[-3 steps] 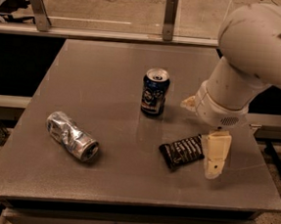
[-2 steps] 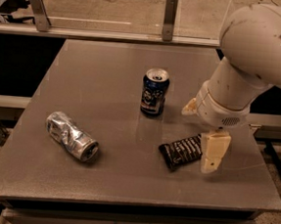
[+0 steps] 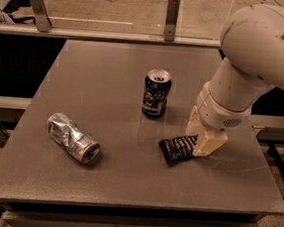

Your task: Pick rxbar chocolate

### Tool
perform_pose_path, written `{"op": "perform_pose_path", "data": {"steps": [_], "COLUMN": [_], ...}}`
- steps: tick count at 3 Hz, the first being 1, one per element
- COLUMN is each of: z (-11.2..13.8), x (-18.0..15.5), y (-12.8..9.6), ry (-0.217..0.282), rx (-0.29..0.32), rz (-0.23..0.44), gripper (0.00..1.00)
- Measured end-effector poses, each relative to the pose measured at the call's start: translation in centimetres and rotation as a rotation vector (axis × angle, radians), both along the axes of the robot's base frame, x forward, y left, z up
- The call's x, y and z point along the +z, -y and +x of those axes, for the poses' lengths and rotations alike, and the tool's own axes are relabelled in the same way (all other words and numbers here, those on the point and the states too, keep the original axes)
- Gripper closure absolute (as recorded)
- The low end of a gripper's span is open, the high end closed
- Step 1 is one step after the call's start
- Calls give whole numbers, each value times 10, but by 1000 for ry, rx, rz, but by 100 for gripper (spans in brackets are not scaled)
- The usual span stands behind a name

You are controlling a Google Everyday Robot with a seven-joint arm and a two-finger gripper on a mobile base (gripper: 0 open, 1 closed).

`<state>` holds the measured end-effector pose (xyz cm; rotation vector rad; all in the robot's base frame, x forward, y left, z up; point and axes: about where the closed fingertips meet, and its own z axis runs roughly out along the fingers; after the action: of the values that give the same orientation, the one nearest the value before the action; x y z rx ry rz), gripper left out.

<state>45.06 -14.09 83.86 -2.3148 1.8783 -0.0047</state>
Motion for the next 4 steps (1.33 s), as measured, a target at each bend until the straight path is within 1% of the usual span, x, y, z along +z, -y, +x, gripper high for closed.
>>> {"op": "perform_pose_path", "data": {"steps": [1,3,4], "z": [0,-1,-1], "x": [0,-1,-1], "y": [0,-1,-1], "ry": [0,0,0], "rx": [1,3,3], "rz": [0,-2,-2], "gripper": [66,19,0]}}
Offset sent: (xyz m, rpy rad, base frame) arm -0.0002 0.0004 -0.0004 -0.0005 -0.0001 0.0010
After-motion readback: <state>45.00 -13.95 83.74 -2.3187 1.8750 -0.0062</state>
